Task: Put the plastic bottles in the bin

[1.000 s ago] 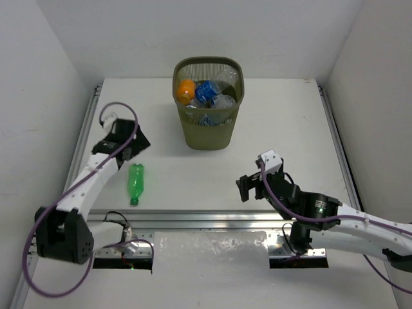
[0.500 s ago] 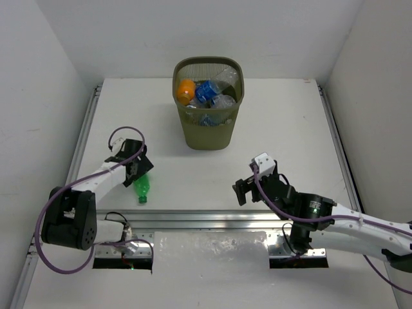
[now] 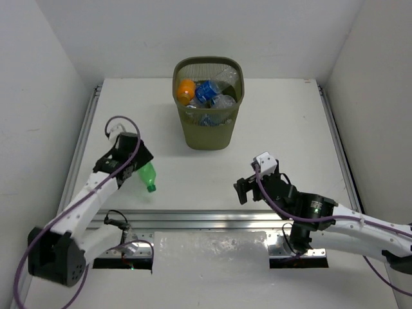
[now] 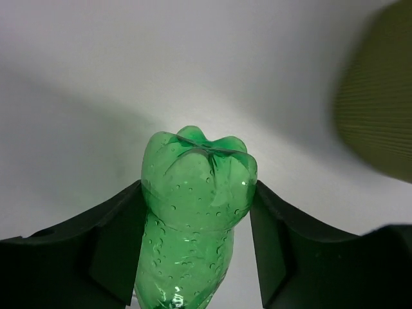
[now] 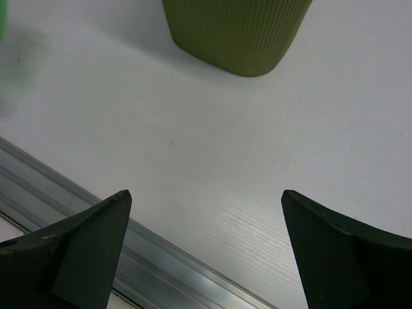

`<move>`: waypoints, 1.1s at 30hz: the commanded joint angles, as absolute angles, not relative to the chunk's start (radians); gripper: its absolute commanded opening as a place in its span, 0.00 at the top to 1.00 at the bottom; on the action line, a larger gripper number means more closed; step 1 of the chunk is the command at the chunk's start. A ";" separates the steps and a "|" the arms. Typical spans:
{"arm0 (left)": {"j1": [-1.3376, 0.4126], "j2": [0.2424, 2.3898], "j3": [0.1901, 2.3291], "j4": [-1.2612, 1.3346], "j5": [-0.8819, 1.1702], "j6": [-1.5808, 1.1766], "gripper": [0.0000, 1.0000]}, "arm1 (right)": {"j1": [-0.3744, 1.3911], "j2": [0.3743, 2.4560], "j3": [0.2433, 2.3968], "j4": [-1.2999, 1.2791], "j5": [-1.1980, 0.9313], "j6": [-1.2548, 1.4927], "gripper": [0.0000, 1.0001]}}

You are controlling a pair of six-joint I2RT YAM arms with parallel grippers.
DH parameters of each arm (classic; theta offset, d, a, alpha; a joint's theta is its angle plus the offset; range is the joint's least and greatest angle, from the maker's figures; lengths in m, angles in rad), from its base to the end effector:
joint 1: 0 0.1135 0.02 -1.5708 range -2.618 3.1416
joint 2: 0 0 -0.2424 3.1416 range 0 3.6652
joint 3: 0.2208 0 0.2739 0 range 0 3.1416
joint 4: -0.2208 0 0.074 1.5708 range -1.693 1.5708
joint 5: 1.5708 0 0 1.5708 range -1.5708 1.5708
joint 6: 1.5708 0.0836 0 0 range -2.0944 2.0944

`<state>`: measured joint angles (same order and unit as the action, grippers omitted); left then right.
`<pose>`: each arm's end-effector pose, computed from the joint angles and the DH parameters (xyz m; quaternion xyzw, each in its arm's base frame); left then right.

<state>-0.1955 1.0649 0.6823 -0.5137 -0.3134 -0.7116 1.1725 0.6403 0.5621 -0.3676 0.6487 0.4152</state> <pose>0.2686 -0.0269 0.1615 -0.2878 0.8881 -0.0108 0.3583 0.1333 0.1865 0.2366 -0.1385 0.8078 0.1714 0.5466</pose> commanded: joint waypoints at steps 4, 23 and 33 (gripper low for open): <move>-0.337 0.914 1.076 -0.390 -0.214 -0.582 1.00 | 1.118 0.641 0.649 -0.432 0.703 0.448 0.01; -0.339 1.919 2.373 -0.555 0.152 -0.526 0.22 | 0.888 0.778 0.693 -0.498 0.474 0.506 0.01; -0.341 1.595 2.122 -0.638 -0.163 -0.443 0.00 | 0.885 0.669 0.817 -0.681 0.598 0.500 0.01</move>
<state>-0.3351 1.8648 2.2032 -0.6380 0.0044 -0.4900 0.8902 0.6926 0.7200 -0.6231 0.5182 0.5007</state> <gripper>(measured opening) 0.996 0.986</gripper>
